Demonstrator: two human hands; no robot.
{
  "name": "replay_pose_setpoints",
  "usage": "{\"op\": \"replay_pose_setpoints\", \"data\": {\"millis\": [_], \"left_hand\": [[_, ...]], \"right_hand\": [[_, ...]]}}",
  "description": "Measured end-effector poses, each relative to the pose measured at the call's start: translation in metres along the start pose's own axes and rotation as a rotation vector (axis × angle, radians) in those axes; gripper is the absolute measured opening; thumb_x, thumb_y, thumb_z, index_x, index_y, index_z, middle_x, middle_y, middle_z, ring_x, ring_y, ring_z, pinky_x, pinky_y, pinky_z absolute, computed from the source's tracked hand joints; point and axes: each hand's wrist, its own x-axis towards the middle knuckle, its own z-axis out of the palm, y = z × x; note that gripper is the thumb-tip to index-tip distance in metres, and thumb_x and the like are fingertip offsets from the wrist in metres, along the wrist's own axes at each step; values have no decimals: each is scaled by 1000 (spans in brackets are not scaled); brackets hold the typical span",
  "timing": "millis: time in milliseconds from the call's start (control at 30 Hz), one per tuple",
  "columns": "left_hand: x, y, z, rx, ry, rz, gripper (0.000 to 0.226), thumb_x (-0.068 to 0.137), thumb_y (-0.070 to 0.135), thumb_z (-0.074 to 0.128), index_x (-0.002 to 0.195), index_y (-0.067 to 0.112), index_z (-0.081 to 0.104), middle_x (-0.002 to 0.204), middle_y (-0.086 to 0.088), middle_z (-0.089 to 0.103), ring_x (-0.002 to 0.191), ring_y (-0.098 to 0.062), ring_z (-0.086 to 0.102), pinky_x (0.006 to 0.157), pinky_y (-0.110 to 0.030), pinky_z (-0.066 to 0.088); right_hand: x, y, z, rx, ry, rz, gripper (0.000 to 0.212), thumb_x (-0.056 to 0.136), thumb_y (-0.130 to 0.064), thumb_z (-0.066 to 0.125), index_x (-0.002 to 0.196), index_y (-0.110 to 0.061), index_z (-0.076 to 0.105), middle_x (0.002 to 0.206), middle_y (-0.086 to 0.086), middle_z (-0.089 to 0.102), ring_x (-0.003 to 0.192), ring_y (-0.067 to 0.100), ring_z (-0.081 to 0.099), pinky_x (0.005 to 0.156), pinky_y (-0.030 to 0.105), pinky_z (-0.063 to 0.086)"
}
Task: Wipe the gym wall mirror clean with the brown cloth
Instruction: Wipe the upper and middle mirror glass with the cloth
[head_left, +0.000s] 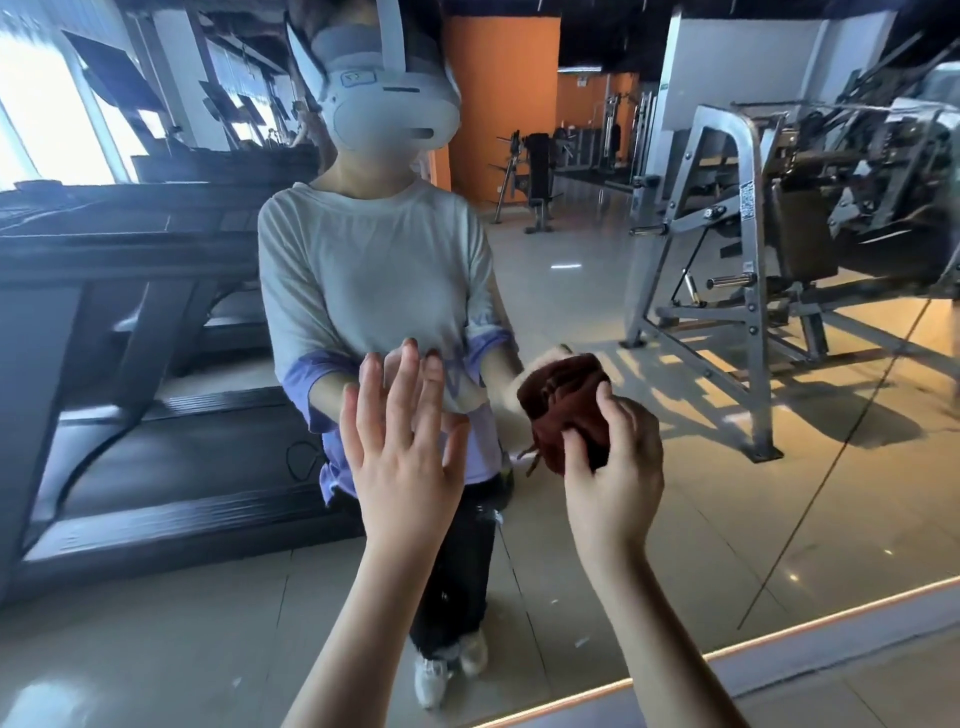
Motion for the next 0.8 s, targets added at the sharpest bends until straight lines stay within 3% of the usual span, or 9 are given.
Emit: {"op": "replay_pose_setpoints", "data": {"millis": [167, 233, 400, 600, 733, 800], "left_hand": [[2, 3, 0, -14, 8, -7, 53, 93, 26, 61, 142, 7, 52, 150, -15, 48, 141, -40, 35, 118, -51, 24], [2, 5, 0, -12, 8, -12, 52, 94, 27, 59, 142, 6, 52, 150, -16, 47, 141, -40, 34, 118, -51, 24], [1, 6, -1, -4, -1, -19, 59, 92, 28, 64, 145, 8, 46, 152, -15, 44, 143, -38, 30, 119, -51, 21], [-5, 17, -2, 16, -4, -26, 55, 89, 16, 70, 141, 10, 53, 148, -12, 49, 140, -34, 37, 114, -51, 32], [-13, 41, 3, -13, -70, -39, 62, 87, 22, 67, 145, 14, 45, 152, -6, 42, 141, -33, 35, 112, -51, 34], [-10, 50, 4, -4, -71, -63, 65, 88, 25, 68, 147, 16, 42, 153, -4, 37, 142, -33, 34, 111, -52, 34]], "right_hand": [[5, 29, -9, 9, 109, 300, 48, 83, -8, 68, 129, -4, 58, 120, 18, 61, 110, 37, 59, 85, 56, 54], [-13, 19, -4, 17, 77, 281, 51, 79, 1, 72, 127, -6, 58, 120, 18, 61, 109, 39, 59, 83, 56, 54], [-21, 8, -1, 65, -94, 58, 49, 70, 4, 80, 116, -3, 64, 111, 14, 65, 99, 31, 62, 79, 39, 54], [-9, 38, -15, 90, 35, 333, 51, 78, 4, 73, 126, -3, 58, 121, 17, 61, 111, 36, 60, 87, 56, 53], [-9, 25, -14, 109, -111, 57, 50, 70, 7, 79, 117, -1, 63, 113, 17, 64, 105, 32, 60, 84, 44, 54], [15, 30, -16, 118, -73, -15, 44, 75, -1, 75, 117, -3, 64, 112, 15, 65, 104, 30, 61, 85, 41, 53]]}}
